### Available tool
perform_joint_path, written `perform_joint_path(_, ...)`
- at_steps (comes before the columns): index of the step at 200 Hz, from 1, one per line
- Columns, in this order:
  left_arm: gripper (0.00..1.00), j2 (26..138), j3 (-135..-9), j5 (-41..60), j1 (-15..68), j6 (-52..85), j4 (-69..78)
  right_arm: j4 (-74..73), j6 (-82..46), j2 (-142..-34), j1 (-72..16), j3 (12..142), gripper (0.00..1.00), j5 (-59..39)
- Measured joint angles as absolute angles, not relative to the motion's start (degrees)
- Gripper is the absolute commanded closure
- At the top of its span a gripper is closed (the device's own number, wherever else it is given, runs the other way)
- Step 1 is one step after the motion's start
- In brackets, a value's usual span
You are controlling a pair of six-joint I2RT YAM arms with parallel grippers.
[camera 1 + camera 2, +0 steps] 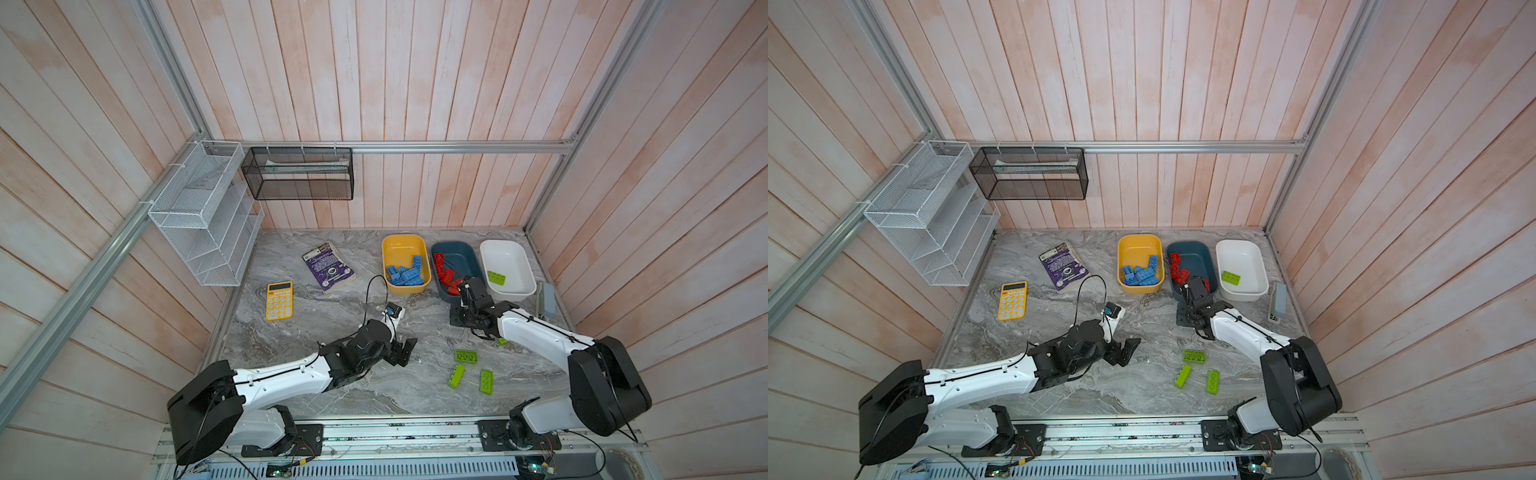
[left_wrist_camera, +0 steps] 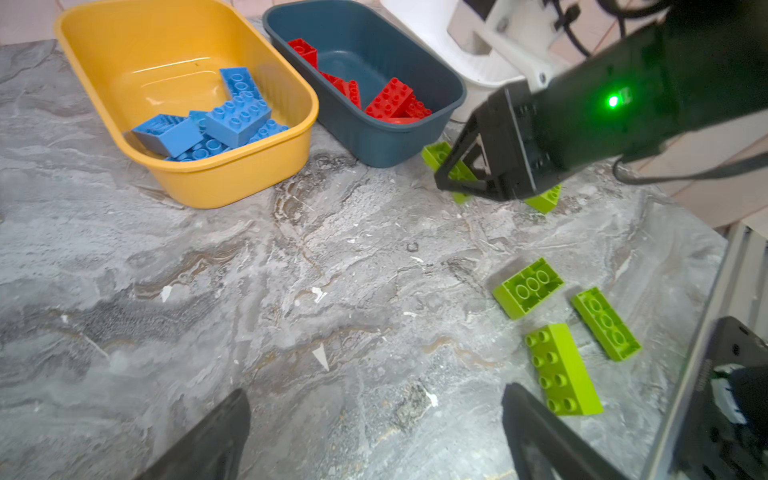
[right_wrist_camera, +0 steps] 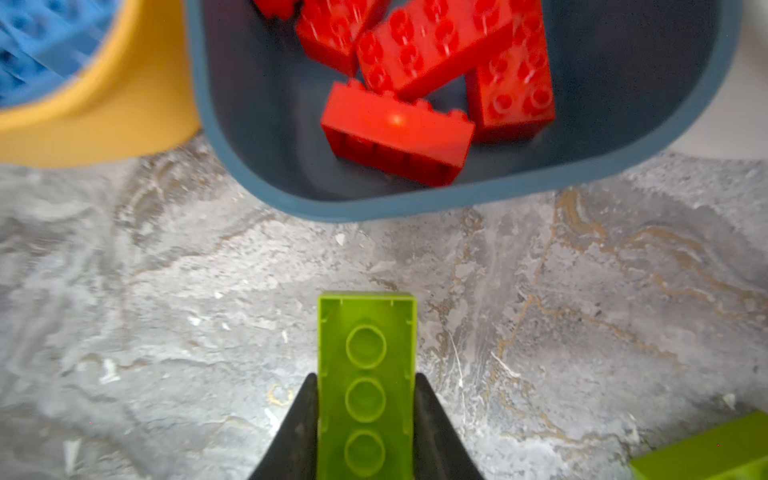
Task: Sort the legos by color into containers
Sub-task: 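Release the lime-green brick into the white tub with the right gripper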
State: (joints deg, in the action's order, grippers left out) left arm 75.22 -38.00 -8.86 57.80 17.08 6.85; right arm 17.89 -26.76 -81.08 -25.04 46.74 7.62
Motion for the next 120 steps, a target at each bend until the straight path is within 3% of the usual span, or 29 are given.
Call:
perform_joint_path(74, 0.05, 85.95, -53.82, -3.33, 57.80, 12.88, 7.49, 19.31, -24.58, -77.32, -5.74, 56.86, 0.85, -1.26)
perform_joint_path(120, 0.05, 96.92, -62.67, 0.36, 57.80, 12.19, 8.43, 17.69, -26.70, -86.37, 2.44, 65.30, 0.85, -4.29)
